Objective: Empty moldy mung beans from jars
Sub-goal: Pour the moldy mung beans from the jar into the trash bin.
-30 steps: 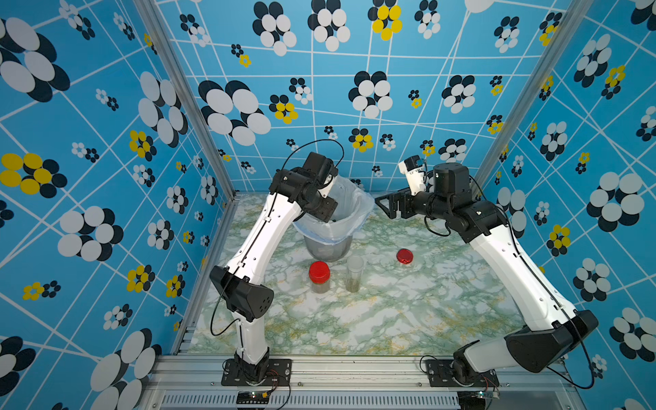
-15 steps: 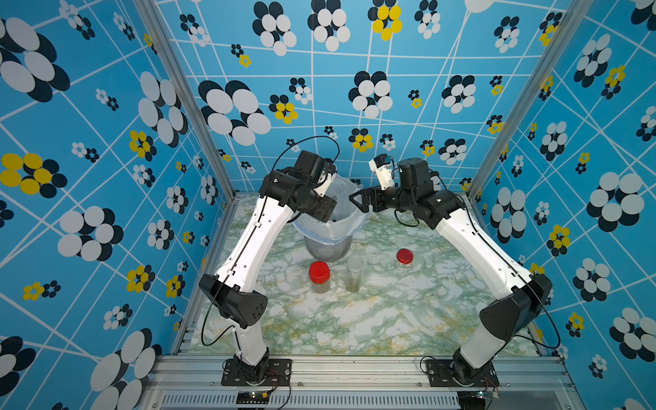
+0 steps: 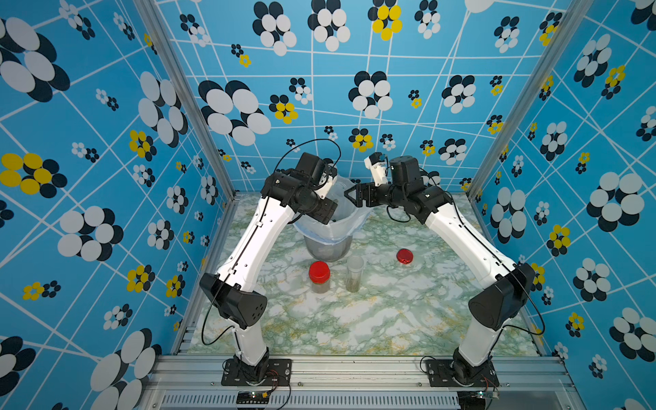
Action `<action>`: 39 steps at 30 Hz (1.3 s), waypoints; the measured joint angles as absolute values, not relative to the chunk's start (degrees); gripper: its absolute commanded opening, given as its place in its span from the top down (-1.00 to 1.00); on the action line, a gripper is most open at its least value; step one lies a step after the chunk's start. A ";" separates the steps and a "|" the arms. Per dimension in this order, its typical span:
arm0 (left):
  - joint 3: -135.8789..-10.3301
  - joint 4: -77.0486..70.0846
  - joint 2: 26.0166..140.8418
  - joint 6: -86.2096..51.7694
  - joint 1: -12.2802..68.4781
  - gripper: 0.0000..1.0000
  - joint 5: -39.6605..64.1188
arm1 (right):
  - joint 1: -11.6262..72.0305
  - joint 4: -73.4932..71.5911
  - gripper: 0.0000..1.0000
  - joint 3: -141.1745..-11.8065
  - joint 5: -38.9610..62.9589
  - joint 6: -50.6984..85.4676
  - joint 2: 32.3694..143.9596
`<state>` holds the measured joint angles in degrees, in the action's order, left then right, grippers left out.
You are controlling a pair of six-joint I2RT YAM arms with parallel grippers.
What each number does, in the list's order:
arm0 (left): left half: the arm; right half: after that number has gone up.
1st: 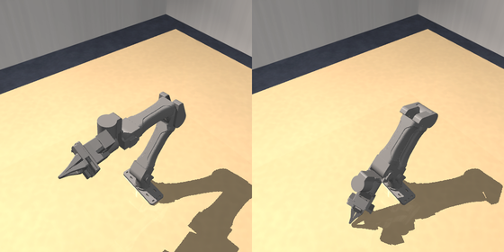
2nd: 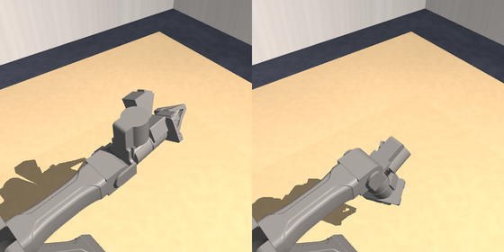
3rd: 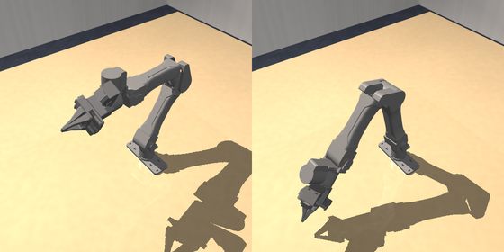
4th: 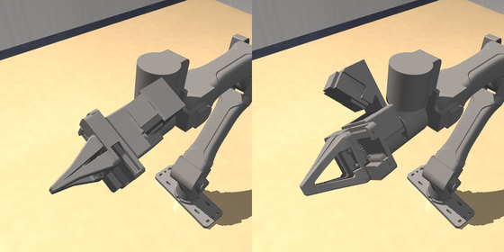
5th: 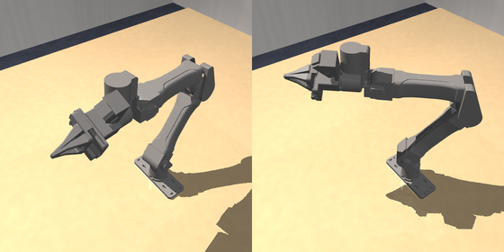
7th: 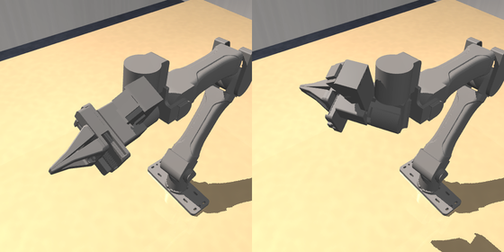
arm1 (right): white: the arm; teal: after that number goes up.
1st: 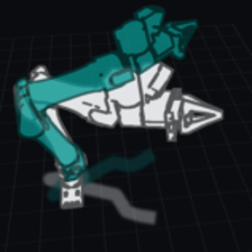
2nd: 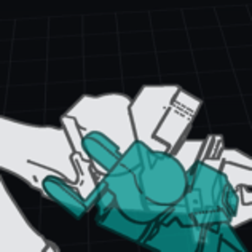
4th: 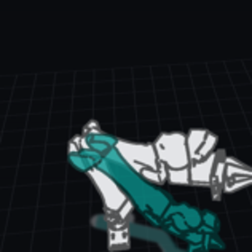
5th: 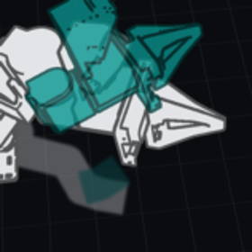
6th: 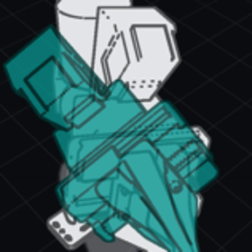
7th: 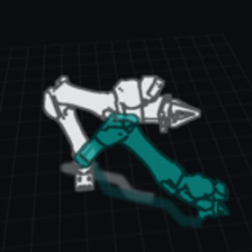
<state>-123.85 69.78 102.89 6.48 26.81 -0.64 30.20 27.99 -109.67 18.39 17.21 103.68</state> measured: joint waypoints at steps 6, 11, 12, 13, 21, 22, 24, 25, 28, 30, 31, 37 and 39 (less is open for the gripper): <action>-121.67 68.10 101.36 6.68 26.57 -0.53 0.08 | 30.20 25.98 -0.82 -110.72 20.47 21.80 104.66; -121.69 67.70 101.36 6.90 26.46 -0.52 0.69 | 30.59 26.50 -0.82 -112.46 20.23 21.67 105.34; -121.71 67.68 101.36 6.90 26.46 -0.53 0.69 | 30.63 26.50 -0.79 -112.51 20.23 21.71 105.34; -121.71 67.66 101.36 6.90 26.44 -0.53 0.71 | 30.74 26.50 -0.76 -112.51 20.27 21.80 105.34; -120.95 66.35 101.03 7.11 26.20 -0.53 1.89 | 30.85 26.26 -0.35 -114.17 22.11 23.00 106.98; -120.81 66.28 100.97 7.11 26.17 -0.53 1.96 | 30.85 26.20 -0.32 -114.17 22.44 23.18 107.24; -120.42 66.30 100.92 7.11 25.96 -0.53 1.98 | 30.85 26.02 -0.30 -114.19 23.09 23.42 107.70; -120.27 66.30 100.92 7.11 25.85 -0.53 1.98 | 30.85 26.02 -0.29 -114.32 23.35 23.49 107.96; -119.72 66.04 100.92 7.29 25.54 -0.53 2.00 | 30.85 26.20 -0.28 -115.63 23.70 23.64 109.36; -119.02 65.67 100.64 7.44 25.50 -0.52 2.17 | 30.85 26.46 -0.28 -116.29 23.73 23.64 109.95; -118.54 65.32 100.36 7.55 25.50 -0.52 2.20 | 30.85 26.61 -0.28 -116.51 23.73 23.64 110.08; -115.55 62.59 97.60 7.77 25.50 -0.48 2.15 | 30.85 28.56 -0.26 -118.91 23.62 23.38 110.50; -114.56 61.49 96.66 7.75 25.50 -0.48 2.13 | 30.85 29.69 -0.26 -120.16 23.44 23.11 110.72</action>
